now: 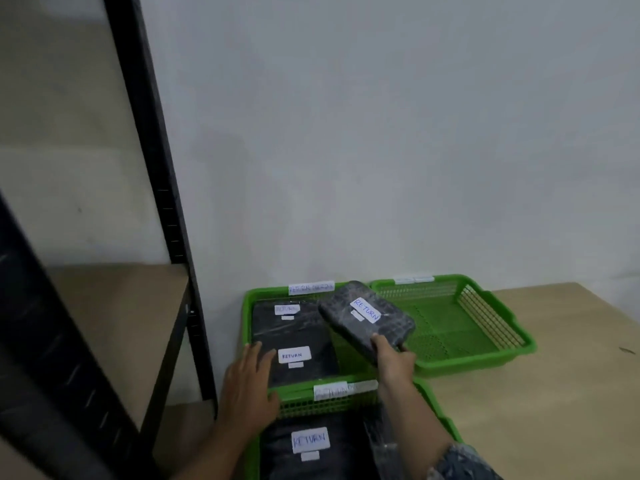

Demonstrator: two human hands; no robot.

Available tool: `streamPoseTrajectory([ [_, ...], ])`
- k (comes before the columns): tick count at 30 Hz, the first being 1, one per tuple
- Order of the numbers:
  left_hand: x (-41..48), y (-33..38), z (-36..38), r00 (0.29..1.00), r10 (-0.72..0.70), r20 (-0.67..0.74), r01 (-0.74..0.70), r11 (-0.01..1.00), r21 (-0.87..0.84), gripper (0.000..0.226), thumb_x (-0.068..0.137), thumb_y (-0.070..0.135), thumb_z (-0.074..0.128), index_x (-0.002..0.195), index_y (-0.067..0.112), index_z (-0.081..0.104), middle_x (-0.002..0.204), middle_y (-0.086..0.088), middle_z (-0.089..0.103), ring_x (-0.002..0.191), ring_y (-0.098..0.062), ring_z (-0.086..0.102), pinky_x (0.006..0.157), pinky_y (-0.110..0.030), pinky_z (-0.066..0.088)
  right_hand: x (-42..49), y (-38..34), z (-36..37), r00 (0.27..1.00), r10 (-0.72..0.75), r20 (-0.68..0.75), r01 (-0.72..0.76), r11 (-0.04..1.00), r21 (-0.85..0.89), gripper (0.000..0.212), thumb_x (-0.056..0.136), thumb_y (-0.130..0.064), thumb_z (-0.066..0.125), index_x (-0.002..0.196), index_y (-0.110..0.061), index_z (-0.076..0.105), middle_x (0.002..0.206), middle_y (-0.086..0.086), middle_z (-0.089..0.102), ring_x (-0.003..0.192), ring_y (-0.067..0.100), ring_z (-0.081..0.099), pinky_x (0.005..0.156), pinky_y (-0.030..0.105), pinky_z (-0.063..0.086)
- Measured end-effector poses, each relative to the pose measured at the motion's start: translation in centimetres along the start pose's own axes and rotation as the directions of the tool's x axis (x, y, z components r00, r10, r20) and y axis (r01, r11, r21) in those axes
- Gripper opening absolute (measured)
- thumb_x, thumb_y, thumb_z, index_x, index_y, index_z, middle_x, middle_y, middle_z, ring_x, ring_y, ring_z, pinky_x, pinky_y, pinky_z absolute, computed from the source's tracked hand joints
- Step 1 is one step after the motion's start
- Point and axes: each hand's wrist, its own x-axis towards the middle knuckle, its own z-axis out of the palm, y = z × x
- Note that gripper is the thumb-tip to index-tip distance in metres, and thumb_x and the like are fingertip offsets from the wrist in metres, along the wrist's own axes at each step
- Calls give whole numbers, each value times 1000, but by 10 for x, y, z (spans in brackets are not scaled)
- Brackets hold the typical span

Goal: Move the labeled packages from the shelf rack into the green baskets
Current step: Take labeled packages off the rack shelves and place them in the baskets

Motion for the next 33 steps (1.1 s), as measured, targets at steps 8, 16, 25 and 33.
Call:
streamPoseTrajectory([
  [8,5,-3,16,971,-221,94,219,975,27,79,93,48,39,147,12,-6,154,-15,-11,141,-29,-6,113,-39,3,38,5,53,979,198,-50,-201,978,-59,88,71,-29,81,135,4,30,137,28,42,119,43,50,96,53,47],
  [16,2,-13,26,968,-235,84,236,972,-5,82,89,56,29,147,8,-4,155,-14,-7,142,-26,-6,109,-32,-6,40,19,45,918,161,362,-68,964,-255,64,92,-45,48,127,8,47,130,34,48,122,48,46,101,53,41],
  [25,1,-2,15,965,-229,131,226,973,35,77,96,44,34,145,7,-11,154,-14,-15,140,-26,-14,112,-38,-5,115,45,79,878,389,278,-393,919,-45,67,85,-37,65,139,-5,41,143,19,44,130,36,43,107,54,36],
  [33,-12,8,4,990,-119,75,117,993,37,79,85,49,20,146,7,-4,155,-15,-5,141,-28,-8,111,-38,-4,1,6,52,945,27,325,120,897,-425,64,87,-20,64,138,3,33,141,21,42,125,38,45,95,40,43],
])
